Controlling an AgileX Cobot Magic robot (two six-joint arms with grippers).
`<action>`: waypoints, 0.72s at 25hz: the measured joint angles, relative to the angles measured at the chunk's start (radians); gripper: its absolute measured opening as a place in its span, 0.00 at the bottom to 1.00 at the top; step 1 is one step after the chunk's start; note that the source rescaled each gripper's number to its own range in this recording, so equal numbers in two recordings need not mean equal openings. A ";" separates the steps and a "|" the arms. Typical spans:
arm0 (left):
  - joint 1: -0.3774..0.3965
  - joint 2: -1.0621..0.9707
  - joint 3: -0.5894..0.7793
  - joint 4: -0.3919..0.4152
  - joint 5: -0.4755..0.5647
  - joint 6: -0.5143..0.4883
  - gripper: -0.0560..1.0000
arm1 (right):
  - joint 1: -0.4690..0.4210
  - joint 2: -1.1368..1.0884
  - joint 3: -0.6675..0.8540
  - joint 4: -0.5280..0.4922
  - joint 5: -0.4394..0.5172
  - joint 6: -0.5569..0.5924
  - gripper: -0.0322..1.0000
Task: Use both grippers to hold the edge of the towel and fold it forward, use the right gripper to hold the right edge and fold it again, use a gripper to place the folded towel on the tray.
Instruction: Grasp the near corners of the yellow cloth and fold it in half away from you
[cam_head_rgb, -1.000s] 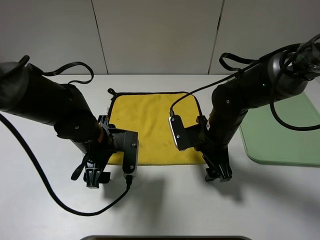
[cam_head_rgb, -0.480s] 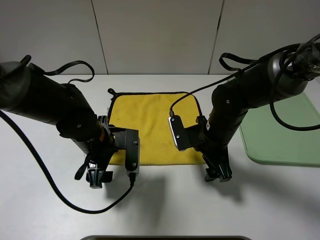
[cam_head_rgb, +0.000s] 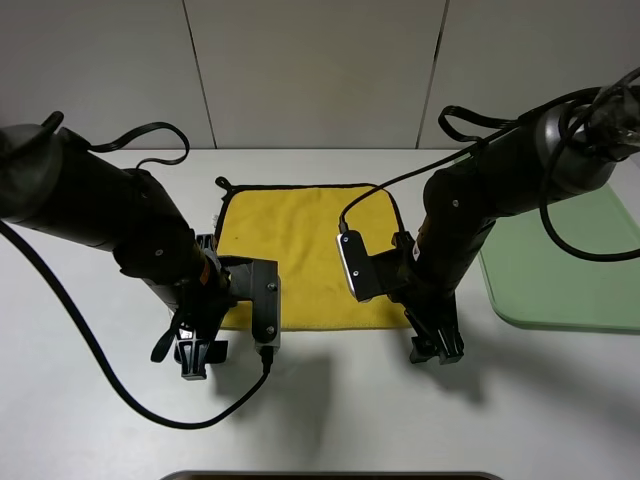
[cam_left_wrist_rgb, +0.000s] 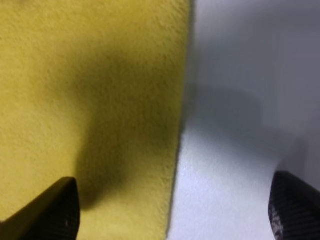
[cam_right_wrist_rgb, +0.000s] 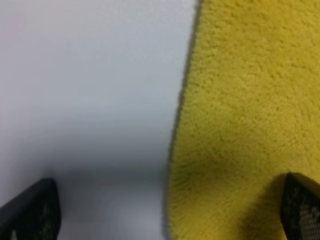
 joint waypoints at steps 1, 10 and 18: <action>0.000 0.000 0.001 -0.003 -0.009 0.000 0.79 | 0.000 0.000 0.000 0.001 0.000 0.000 1.00; 0.037 0.011 0.001 -0.046 -0.144 -0.006 0.78 | 0.000 0.000 0.000 0.011 0.000 0.000 0.98; 0.042 0.014 0.035 -0.050 -0.221 -0.011 0.72 | 0.000 0.000 0.000 0.012 -0.001 0.000 0.98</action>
